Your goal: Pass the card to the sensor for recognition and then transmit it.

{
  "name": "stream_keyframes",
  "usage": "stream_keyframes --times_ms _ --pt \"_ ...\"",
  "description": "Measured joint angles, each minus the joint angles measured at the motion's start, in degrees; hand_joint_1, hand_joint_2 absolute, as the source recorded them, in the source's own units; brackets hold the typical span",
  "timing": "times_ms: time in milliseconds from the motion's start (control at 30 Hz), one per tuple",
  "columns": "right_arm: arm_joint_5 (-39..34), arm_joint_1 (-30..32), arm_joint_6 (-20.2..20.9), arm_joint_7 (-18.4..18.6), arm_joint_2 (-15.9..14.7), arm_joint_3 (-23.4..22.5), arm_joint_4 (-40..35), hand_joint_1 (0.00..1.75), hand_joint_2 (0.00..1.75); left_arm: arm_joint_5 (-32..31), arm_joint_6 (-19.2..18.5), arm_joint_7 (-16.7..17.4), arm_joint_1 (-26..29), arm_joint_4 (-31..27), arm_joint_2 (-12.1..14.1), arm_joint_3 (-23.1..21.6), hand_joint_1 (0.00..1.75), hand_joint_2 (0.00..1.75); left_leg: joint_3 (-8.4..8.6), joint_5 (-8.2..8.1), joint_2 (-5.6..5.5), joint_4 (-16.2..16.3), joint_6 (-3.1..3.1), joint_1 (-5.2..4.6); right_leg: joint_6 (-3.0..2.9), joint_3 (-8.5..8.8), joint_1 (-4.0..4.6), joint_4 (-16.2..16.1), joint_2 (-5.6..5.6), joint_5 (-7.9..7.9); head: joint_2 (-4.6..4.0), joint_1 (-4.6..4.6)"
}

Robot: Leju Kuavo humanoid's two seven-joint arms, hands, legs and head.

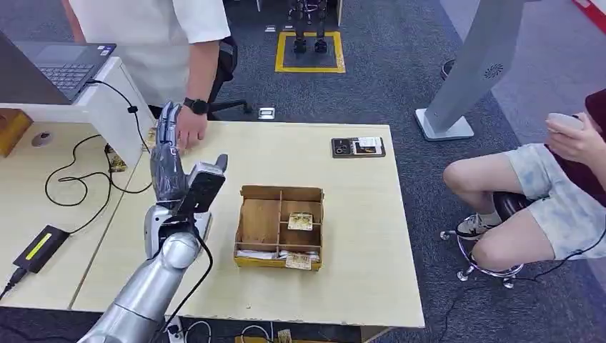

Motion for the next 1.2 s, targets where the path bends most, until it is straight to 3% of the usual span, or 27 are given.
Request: stream_keyframes --times_ms 200,533,567,800,967,1067,1133,1200 --pt "-1.2 0.5 -0.8 -0.2 0.0 -0.1 0.0 0.00 1.75 3.8 1.1 -2.8 3.4 -5.1 1.9 0.1 0.00 1.75 0.01 0.00 0.01 0.0 0.00 0.00 0.00 -0.01 0.00 0.0 0.01 0.00 0.00 -0.02" --pt "-1.7 1.1 -1.4 0.2 0.0 -0.2 0.0 0.00 1.75 4.0 1.5 -3.0 7.8 -10.1 4.2 0.2 0.00 1.75 -0.01 0.01 -0.01 0.0 0.01 0.00 0.00 0.00 0.00 0.0 -0.02 0.00 0.00 -0.02" --pt "-1.7 1.1 -1.5 0.3 0.0 -0.2 0.0 0.00 1.75 4.1 1.8 -3.4 8.3 -10.5 4.3 0.3 0.00 0.00 -0.01 0.01 -0.01 0.0 0.01 0.00 0.00 0.00 0.00 0.0 -0.02 0.00 0.00 -0.02" --pt "-1.7 1.6 -2.1 0.5 0.0 -0.2 0.0 0.00 1.75 3.6 2.6 -8.6 15.8 -15.3 4.2 2.2 0.00 0.00 -0.02 0.00 0.00 0.0 0.01 0.00 0.01 -0.03 0.00 0.0 -0.02 -0.02 0.00 -0.02" --pt "-1.4 1.8 -2.4 0.9 0.0 -0.3 -0.1 0.00 1.75 1.3 2.6 -12.2 22.0 -18.5 1.8 5.4 0.00 0.00 -0.04 -0.01 0.00 0.0 0.00 0.00 0.02 -0.03 0.00 0.0 -0.02 -0.02 0.00 0.00" --pt "2.5 3.0 -2.2 -0.8 0.0 0.8 -0.9 0.00 1.75 1.9 2.6 -14.4 26.1 -21.2 0.2 8.1 0.00 0.00 -0.02 -0.02 0.01 0.0 0.00 0.00 0.02 -0.03 0.00 0.0 -0.02 -0.03 0.00 0.00" --pt "4.0 4.6 2.9 -0.7 0.0 1.3 -2.7 0.00 1.75 2.8 2.6 -16.4 28.9 -23.0 -0.4 9.9 0.00 0.00 -0.02 -0.02 -0.01 0.0 0.00 0.00 0.02 -0.06 0.00 0.0 -0.04 -0.04 0.00 -0.02" --pt "5.9 8.0 11.4 1.2 0.3 1.6 -9.9 0.00 1.75 3.0 2.6 -17.4 31.1 -24.7 -1.1 11.2 0.00 0.00 -0.05 -0.04 -0.06 0.0 0.02 0.00 0.05 -0.01 -0.01 0.0 -0.16 -0.10 0.00 0.00"
